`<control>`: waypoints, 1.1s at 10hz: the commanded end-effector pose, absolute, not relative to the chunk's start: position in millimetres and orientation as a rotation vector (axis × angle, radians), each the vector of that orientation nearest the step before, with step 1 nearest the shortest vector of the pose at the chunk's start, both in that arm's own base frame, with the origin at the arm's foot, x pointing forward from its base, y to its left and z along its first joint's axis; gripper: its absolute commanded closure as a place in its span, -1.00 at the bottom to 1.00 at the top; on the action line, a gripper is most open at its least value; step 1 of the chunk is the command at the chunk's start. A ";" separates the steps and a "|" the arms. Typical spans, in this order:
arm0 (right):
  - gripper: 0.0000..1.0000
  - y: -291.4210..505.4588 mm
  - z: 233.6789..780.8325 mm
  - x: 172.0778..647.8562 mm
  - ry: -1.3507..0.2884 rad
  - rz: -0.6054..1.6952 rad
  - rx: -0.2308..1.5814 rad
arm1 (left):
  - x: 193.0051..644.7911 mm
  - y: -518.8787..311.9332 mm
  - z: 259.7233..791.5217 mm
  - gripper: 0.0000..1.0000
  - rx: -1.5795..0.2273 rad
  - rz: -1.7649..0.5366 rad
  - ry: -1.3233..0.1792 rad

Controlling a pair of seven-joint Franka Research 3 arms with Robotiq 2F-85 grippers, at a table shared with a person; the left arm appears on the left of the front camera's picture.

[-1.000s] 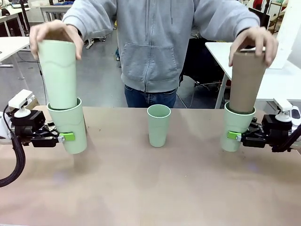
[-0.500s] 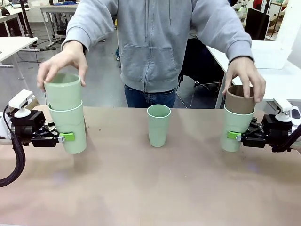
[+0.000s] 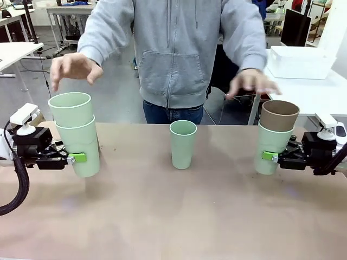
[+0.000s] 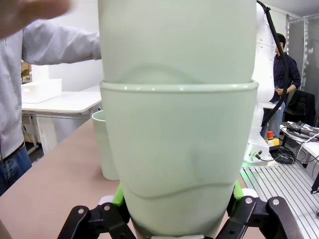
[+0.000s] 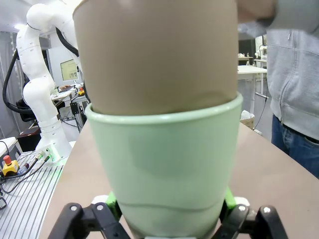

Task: Stack the cups and store them in the basket.
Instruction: Place the stack of Reusable plastic cups into the Pantry Basket.

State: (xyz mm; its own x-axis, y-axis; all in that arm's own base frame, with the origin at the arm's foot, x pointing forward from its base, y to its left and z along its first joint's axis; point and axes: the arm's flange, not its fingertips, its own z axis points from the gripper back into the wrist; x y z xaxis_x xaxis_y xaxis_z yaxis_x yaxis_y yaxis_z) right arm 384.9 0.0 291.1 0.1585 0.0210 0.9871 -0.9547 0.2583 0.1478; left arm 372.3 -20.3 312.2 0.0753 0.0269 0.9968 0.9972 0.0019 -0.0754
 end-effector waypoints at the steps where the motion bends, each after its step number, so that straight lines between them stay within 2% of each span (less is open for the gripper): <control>1: -0.73 0.6 293.2 385.5 -1.187 0.933 1.054 | 371.3 -21.1 314.2 -0.71 -1.266 -1.141 -1.180; 11: -0.73 0.6 293.2 385.5 -1.187 0.933 1.054 | 371.3 -21.1 314.2 -0.71 -1.266 -1.141 -1.180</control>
State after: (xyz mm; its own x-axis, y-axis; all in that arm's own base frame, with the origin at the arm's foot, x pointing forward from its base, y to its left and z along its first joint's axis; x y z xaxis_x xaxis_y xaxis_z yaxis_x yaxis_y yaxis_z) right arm 384.9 0.0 291.1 0.1584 0.0210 0.9871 -0.9547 0.2583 0.1477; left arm 372.3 -20.3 312.2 0.0753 0.0268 0.9968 0.9972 0.0018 -0.0754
